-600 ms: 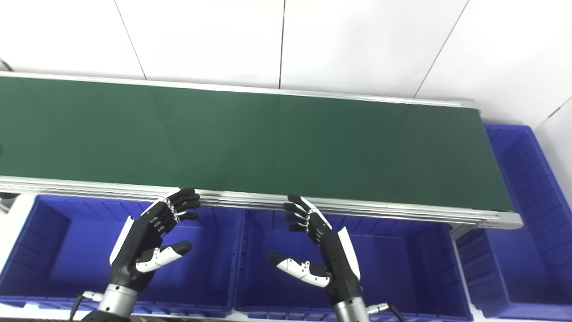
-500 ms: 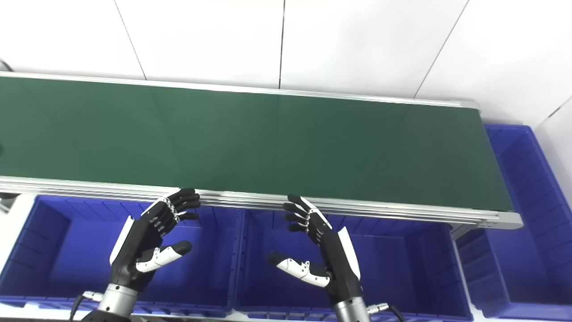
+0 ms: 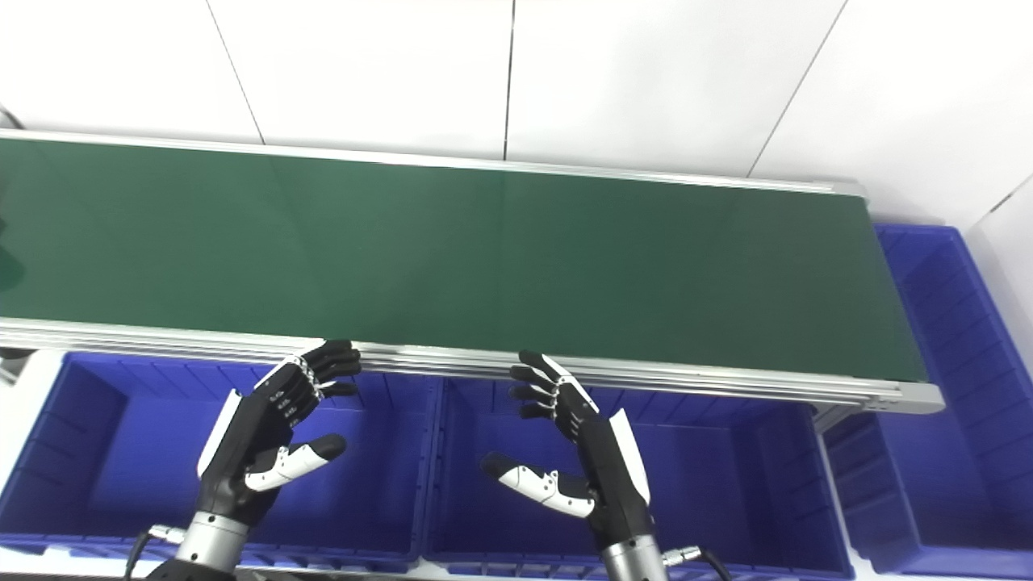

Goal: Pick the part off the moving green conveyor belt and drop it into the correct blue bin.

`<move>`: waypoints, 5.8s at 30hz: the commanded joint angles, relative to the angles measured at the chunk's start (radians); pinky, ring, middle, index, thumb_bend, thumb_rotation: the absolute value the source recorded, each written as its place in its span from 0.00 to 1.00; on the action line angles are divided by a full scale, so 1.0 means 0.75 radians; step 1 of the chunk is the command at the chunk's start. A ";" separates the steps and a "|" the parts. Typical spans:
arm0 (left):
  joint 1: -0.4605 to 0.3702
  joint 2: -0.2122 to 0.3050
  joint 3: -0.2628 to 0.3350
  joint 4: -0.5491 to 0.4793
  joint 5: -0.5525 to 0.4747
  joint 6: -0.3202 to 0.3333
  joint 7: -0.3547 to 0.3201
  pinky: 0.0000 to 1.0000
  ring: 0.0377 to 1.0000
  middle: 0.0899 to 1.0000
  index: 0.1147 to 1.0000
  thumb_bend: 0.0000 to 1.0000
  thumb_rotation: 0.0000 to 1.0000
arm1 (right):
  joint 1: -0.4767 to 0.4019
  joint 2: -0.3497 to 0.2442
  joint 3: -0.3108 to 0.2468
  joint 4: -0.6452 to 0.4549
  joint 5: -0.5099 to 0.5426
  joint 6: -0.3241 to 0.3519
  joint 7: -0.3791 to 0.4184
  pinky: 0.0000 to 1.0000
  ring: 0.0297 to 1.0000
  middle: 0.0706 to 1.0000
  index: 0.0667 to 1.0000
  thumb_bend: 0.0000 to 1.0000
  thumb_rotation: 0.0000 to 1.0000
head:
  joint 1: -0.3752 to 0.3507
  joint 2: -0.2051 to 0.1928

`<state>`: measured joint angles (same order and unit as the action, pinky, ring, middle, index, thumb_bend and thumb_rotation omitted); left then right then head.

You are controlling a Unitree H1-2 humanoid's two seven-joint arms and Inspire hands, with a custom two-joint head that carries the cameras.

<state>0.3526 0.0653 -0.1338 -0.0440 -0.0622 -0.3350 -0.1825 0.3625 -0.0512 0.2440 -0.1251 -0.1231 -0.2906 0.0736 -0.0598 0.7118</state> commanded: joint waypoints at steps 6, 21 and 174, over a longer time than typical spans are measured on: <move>-0.011 0.005 0.000 -0.039 -0.006 -0.022 -0.003 0.69 0.76 0.76 0.74 0.94 0.46 | -0.006 0.010 -0.002 -0.036 0.012 -0.066 -0.001 0.69 0.75 0.80 0.84 0.61 0.32 | 0.009 0.001; -0.021 0.007 0.001 -0.013 0.002 -0.041 -0.003 0.68 0.75 0.75 0.75 0.94 0.47 | -0.010 0.012 0.000 -0.023 0.017 -0.069 0.000 0.69 0.75 0.79 0.84 0.61 0.33 | 0.014 -0.014; -0.210 -0.089 -0.014 0.382 0.077 -0.179 0.040 0.61 0.69 0.71 0.69 0.97 0.36 | -0.633 -0.077 -0.110 -0.255 -0.163 0.379 0.140 0.69 0.79 0.83 0.88 0.51 0.37 | 0.326 -0.348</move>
<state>0.2084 -0.0055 -0.1464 0.2696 0.0115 -0.4251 -0.1463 -0.0847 -0.1183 0.1571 -0.3056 -0.2487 -0.0047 0.1834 0.2072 0.4402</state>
